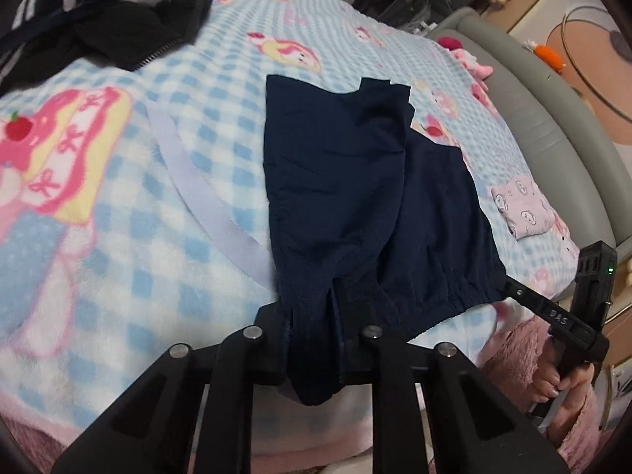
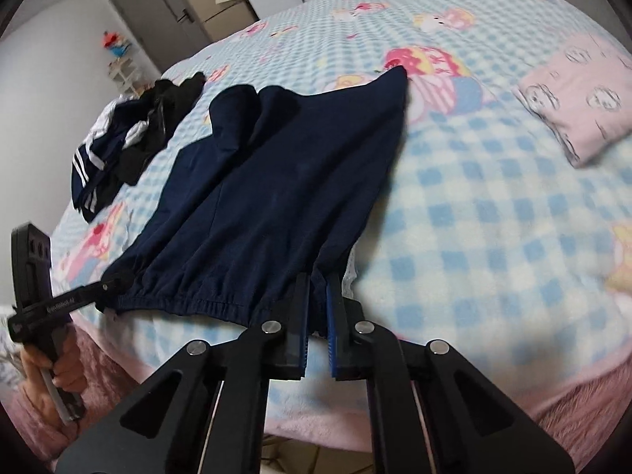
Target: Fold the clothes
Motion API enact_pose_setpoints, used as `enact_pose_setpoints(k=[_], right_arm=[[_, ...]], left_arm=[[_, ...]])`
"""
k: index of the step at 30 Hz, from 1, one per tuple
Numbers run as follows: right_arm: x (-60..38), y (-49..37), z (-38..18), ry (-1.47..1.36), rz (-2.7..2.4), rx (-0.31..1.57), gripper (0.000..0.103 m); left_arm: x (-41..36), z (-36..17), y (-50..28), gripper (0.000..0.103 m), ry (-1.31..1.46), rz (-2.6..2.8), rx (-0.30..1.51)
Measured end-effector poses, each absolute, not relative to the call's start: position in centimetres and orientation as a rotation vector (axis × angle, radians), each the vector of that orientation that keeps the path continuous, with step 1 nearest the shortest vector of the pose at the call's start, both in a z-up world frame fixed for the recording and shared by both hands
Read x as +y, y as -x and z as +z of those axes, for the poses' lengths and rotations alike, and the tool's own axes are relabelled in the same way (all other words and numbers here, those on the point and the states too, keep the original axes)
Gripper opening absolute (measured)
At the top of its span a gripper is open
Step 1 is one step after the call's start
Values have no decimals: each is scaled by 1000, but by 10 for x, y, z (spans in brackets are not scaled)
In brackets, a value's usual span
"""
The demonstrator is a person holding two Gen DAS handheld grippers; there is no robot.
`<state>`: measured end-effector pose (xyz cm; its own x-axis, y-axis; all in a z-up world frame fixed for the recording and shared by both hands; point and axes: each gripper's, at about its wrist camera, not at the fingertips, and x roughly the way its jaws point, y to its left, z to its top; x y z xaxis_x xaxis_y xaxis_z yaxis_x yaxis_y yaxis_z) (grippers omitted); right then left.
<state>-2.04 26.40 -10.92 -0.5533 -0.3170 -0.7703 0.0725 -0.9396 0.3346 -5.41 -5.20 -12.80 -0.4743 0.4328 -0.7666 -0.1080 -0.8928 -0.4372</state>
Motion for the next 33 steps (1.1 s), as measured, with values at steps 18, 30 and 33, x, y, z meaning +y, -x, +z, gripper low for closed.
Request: enact_pose_setpoints(k=[18, 30, 33], right_arm=[[275, 30, -46, -1264, -2644, -238, 25], [188, 208, -88, -1421, -2432, -55, 25], [173, 221, -97, -1433, -2415, -54, 25]], left_arm=[[-75, -96, 130, 43, 1437, 2416, -324], [-60, -145, 227, 34, 1380, 2281, -505], [-48, -139, 228, 10, 1315, 2305, -428]])
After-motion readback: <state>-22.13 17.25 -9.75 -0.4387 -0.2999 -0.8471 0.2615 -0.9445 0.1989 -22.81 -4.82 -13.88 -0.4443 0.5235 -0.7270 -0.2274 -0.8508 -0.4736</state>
